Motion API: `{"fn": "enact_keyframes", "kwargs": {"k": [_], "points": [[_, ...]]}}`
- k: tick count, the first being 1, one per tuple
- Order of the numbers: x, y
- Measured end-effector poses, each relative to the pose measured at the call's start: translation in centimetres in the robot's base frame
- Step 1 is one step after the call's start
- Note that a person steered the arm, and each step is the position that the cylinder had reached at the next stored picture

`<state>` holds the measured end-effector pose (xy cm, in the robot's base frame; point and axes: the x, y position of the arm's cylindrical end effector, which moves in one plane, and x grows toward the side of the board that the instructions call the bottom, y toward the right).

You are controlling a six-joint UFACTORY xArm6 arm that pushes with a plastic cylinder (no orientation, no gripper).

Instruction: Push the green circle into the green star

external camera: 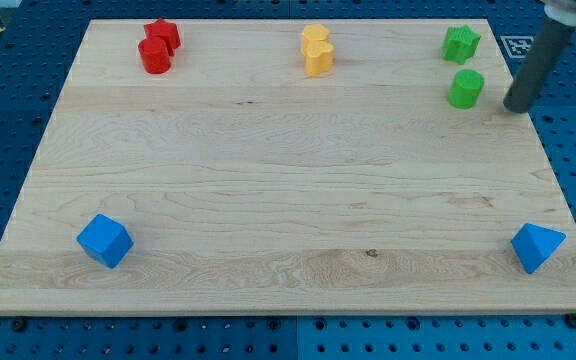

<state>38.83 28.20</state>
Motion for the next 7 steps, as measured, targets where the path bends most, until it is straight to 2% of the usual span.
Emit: {"fn": "enact_keyframes", "kwargs": {"k": [1,2,3,4,6,7], "points": [[2.6,-3.3],[1.8,-7.6],[-1.9,-7.1],[-3.7,-5.7],[-1.9,-4.3],[-3.7,-3.9]]}}
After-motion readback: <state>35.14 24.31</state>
